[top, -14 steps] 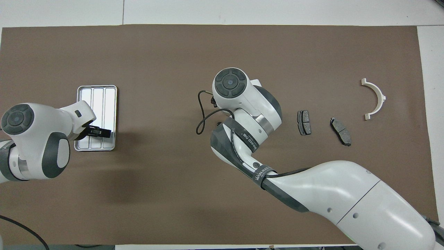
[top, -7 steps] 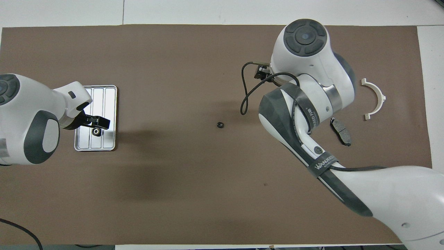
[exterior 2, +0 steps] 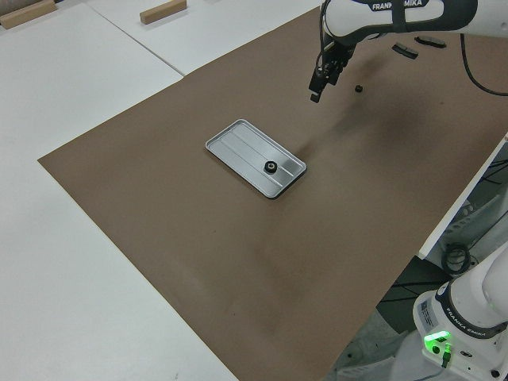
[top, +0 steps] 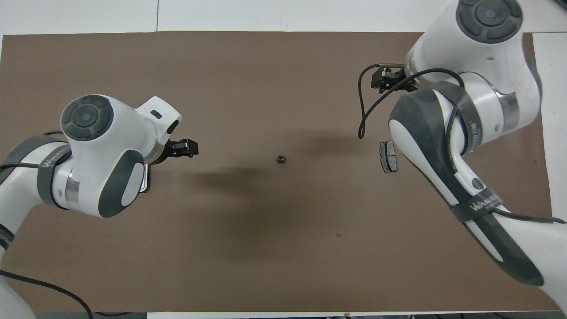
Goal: Pick bearing gear from pile to tray
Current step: 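Reach the left gripper toward the black part while the right gripper withdraws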
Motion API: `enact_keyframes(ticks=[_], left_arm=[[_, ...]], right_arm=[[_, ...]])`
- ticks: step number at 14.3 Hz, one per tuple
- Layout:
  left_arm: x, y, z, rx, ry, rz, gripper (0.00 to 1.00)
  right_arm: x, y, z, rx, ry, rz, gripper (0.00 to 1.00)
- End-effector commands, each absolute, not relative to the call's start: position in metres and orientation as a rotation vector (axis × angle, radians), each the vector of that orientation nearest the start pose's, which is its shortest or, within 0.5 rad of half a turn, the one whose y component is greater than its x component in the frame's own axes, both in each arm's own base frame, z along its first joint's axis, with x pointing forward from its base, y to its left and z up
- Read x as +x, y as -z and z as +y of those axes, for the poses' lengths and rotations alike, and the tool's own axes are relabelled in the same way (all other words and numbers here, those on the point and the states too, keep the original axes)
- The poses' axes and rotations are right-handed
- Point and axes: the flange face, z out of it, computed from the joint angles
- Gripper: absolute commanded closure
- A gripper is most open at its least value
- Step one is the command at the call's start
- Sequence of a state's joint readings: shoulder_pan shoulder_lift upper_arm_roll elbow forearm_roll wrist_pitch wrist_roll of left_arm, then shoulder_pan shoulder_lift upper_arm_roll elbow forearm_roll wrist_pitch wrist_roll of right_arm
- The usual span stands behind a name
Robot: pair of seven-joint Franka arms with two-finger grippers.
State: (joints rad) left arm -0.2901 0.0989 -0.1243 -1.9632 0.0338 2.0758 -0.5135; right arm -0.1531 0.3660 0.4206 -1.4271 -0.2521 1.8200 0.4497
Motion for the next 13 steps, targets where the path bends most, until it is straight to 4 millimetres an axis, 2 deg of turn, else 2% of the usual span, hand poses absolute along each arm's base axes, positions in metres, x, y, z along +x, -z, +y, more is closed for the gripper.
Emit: enact_keyframes(ticks=[1,2,4,5,7,9,11,12,13], left_arm=[[0.542,-0.456,-0.277,-3.126,-0.011,-0.192,0.0],[0.537,-0.467,-0.299,-3.128,-0.011,-0.197,0.0],[0.529,-0.469,-0.339,-3.135,-0.012,-0.208,0.0],[0.526,-0.462,-0.357,-3.133,-0.019,-0.204,0.0],[0.531,-0.433,-0.389,-3.112,-0.047,-0.233,0.0],[0.534,-0.405,-0.408,-3.085,-0.024,-0.236,0.0],[0.538,-0.387,-0.418,-3.11,0.03,-0.234,0.0],[0.536,-0.37,-0.427,-3.114,0.028,-0.222,0.0],[0.538,-0.368,-0.43,-3.132,0.058,-0.218,0.0]], right_arm=[[0.65,-0.529,0.087,-3.176,0.106,0.161,0.0],[0.648,-0.534,0.077,-3.179,0.1,0.133,0.0],[0.645,-0.537,0.064,-3.187,0.08,0.089,0.0],[0.644,-0.54,0.059,-3.19,0.084,0.079,0.0],[0.643,-0.539,0.056,-3.194,0.076,0.051,0.0],[0.643,-0.541,0.051,-3.194,0.078,0.058,0.0],[0.641,-0.542,0.049,-3.198,0.066,0.062,0.0],[0.641,-0.544,0.049,-3.199,0.069,0.04,0.0],[0.641,-0.543,0.048,-3.2,0.066,0.015,0.0]])
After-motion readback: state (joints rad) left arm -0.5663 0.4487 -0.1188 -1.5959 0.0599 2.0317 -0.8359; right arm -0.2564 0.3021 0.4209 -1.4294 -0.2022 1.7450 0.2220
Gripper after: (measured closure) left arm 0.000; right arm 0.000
